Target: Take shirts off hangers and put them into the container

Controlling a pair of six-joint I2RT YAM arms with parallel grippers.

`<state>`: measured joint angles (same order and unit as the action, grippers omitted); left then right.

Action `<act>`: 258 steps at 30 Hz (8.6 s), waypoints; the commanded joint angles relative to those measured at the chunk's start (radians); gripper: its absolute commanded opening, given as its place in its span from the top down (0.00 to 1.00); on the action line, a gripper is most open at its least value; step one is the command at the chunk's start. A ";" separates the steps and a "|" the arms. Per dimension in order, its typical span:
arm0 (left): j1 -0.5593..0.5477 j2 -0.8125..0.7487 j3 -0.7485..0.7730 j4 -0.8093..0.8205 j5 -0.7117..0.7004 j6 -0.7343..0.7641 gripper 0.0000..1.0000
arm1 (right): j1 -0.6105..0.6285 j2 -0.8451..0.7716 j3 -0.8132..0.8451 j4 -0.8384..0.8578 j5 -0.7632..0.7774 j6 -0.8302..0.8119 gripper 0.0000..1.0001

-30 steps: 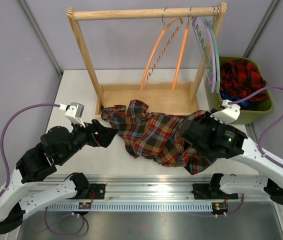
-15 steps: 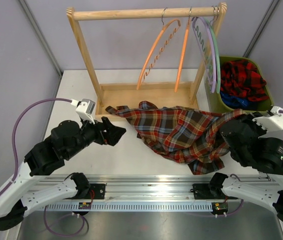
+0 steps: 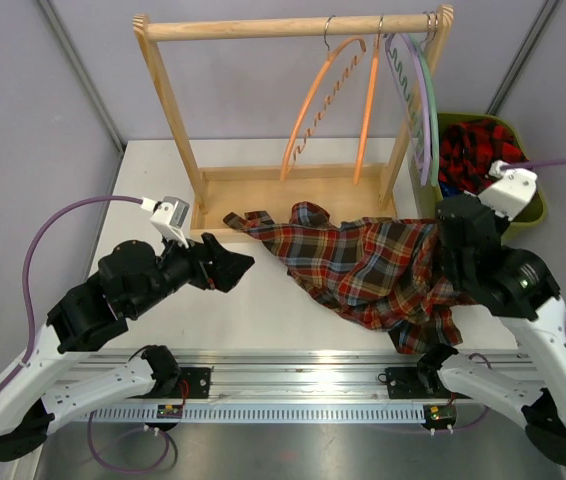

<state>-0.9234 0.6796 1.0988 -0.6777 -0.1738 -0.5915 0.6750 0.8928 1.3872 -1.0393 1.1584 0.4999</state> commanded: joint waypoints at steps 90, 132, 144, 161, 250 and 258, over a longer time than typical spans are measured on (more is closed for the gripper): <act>0.037 0.129 0.030 0.210 0.148 -0.018 0.01 | -0.896 1.235 0.803 0.420 -1.003 -0.222 1.00; 0.041 0.017 -0.132 0.288 0.246 -0.041 0.01 | -0.769 0.153 -0.099 0.289 -1.054 -0.051 0.00; 0.040 -0.046 -0.172 0.270 0.229 -0.051 0.01 | -0.753 0.136 -0.401 0.380 -1.100 0.106 0.00; 0.043 -0.063 -0.154 0.208 0.208 -0.041 0.01 | -0.500 0.655 -0.315 0.755 -0.758 0.048 0.01; 0.044 -0.019 -0.071 0.155 0.209 -0.062 0.01 | -0.980 0.444 0.203 0.655 -0.556 -0.132 1.00; 0.046 0.043 -0.013 0.133 0.197 -0.039 0.01 | -1.095 0.906 0.869 0.525 -0.937 -0.141 1.00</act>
<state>-0.8814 0.6949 1.0298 -0.5537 0.0151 -0.6575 -0.4213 1.7206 2.0441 -0.4908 0.4515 0.3611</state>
